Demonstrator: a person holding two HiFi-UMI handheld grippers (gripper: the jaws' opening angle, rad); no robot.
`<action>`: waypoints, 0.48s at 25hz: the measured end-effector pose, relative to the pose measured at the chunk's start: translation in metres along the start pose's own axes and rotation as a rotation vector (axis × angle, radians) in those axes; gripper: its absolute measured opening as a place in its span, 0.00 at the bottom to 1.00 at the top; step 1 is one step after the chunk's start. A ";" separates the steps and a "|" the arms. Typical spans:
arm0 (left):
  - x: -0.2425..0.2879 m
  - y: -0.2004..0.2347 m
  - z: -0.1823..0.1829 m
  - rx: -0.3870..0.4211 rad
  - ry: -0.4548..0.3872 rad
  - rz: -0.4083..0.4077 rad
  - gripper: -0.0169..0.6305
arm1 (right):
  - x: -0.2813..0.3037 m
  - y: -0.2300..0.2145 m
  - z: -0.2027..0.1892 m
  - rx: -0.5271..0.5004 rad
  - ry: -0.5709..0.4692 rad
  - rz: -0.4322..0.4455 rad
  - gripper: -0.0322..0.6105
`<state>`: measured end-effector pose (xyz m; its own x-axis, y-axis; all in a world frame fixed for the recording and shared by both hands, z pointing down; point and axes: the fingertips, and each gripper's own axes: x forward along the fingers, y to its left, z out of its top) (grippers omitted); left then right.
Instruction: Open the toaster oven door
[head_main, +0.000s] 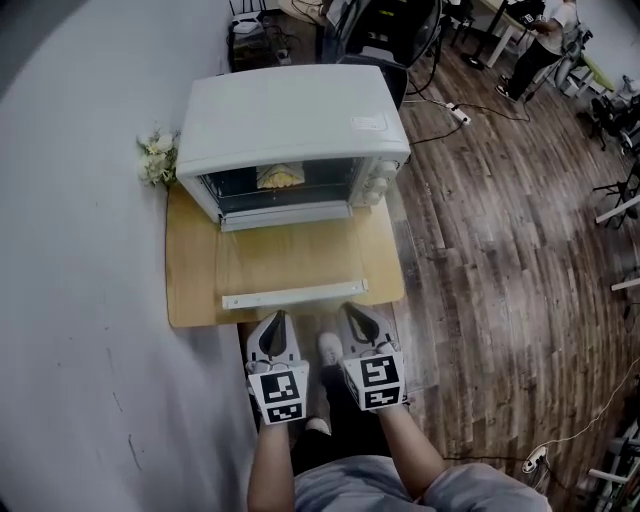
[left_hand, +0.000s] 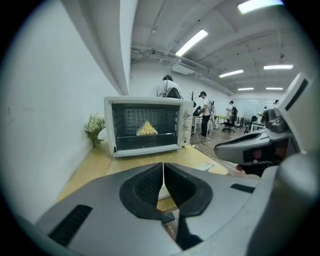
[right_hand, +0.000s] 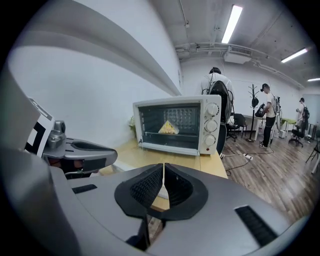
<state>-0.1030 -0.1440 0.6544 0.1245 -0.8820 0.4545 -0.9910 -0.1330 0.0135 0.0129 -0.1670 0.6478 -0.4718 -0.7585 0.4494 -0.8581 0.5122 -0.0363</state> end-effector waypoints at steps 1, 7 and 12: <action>-0.006 -0.002 0.013 0.001 -0.012 -0.001 0.04 | -0.006 0.000 0.012 0.000 -0.013 0.000 0.06; -0.034 -0.010 0.086 0.010 -0.092 -0.013 0.04 | -0.036 0.007 0.083 -0.014 -0.103 0.013 0.06; -0.045 -0.006 0.137 -0.004 -0.173 -0.008 0.04 | -0.051 0.010 0.135 -0.023 -0.195 0.003 0.05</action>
<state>-0.0957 -0.1649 0.5120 0.1385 -0.9455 0.2947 -0.9901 -0.1387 0.0201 0.0015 -0.1774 0.5043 -0.5068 -0.8194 0.2679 -0.8527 0.5222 -0.0157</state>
